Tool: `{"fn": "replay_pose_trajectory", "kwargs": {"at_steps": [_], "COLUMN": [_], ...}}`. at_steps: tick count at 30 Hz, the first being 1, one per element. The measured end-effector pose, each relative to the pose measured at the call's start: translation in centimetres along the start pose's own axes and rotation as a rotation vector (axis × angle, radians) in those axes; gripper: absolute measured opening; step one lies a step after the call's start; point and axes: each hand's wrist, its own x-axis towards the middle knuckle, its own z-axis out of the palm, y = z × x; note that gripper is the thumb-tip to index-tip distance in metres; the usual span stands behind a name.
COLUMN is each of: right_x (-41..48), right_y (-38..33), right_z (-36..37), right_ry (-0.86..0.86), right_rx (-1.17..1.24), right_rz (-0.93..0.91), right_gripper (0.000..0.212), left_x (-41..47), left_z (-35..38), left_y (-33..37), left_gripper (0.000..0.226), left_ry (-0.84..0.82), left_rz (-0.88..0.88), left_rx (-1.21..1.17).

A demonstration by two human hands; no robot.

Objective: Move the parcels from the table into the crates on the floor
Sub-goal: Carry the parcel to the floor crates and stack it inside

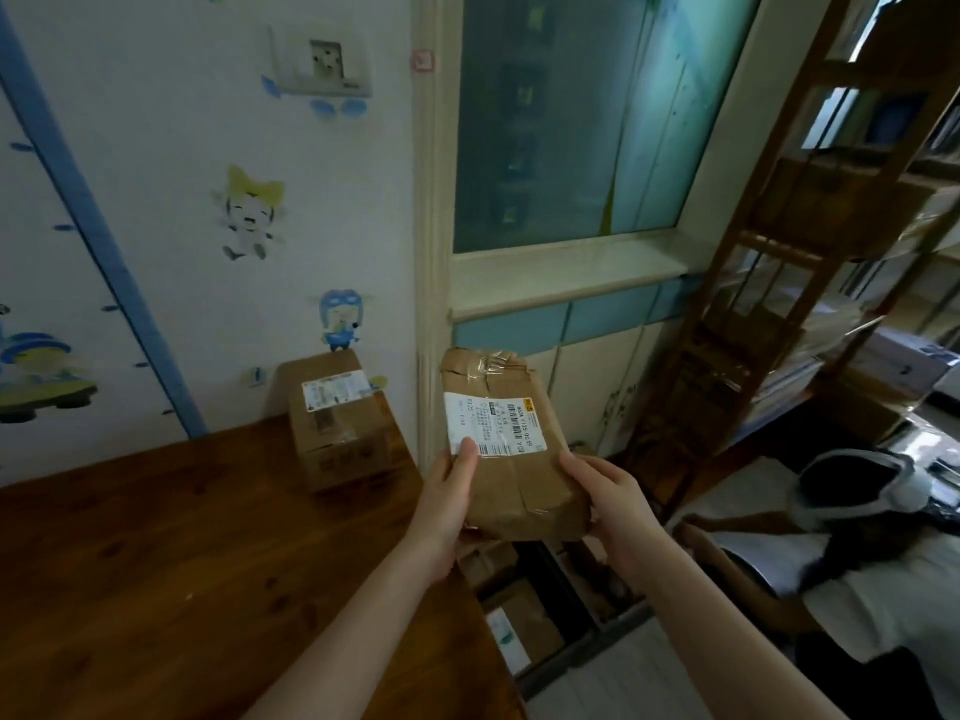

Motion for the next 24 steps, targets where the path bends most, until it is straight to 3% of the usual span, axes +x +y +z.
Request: {"fn": "replay_pose_trajectory", "kwargs": {"at_steps": [14,19,24], "right_x": [12.8,18.6,22.9], "right_y": [-1.5,-1.5,-1.2], "right_z": [-10.6,-13.4,-14.9], "right_ry": [-0.055,-0.159,-0.278], "right_rx": [-0.033,-0.082,-0.143], "right_rz": [0.085,0.131,0.162], "right_gripper": [0.037,0.038,0.025], "left_x": [11.8,14.5,16.2], "left_z": [10.9,14.6,16.5], "left_y": [-1.7,-2.9,-4.7], "left_gripper": [0.045,0.032,0.027], "left_ry": [-0.026,0.130,0.244], "left_rz": [-0.074,-0.097,-0.108], "left_rx": [0.047,-0.021,-0.080]}}
